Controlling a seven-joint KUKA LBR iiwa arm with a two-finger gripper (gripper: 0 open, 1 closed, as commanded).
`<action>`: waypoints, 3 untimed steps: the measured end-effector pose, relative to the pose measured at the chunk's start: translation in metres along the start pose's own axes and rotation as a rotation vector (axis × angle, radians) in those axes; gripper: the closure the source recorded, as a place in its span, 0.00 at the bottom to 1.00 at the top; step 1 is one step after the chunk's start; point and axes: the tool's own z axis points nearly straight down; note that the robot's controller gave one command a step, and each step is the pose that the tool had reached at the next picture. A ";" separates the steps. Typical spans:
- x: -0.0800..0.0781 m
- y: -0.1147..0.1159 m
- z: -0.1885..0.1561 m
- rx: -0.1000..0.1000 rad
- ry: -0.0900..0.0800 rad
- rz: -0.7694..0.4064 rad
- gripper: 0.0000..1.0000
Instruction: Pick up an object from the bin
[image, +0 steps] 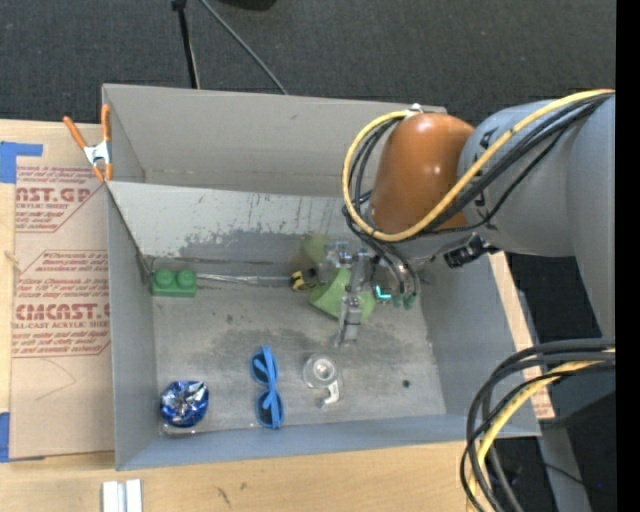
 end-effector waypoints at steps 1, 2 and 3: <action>0.009 -0.067 0.058 0.001 -0.003 0.260 0.00; 0.008 -0.065 0.056 0.000 -0.006 0.258 1.00; 0.008 -0.065 0.056 0.000 -0.007 0.258 0.00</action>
Offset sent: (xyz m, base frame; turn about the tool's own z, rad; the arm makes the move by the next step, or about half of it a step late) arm -0.0084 -0.0656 -0.0554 0.2585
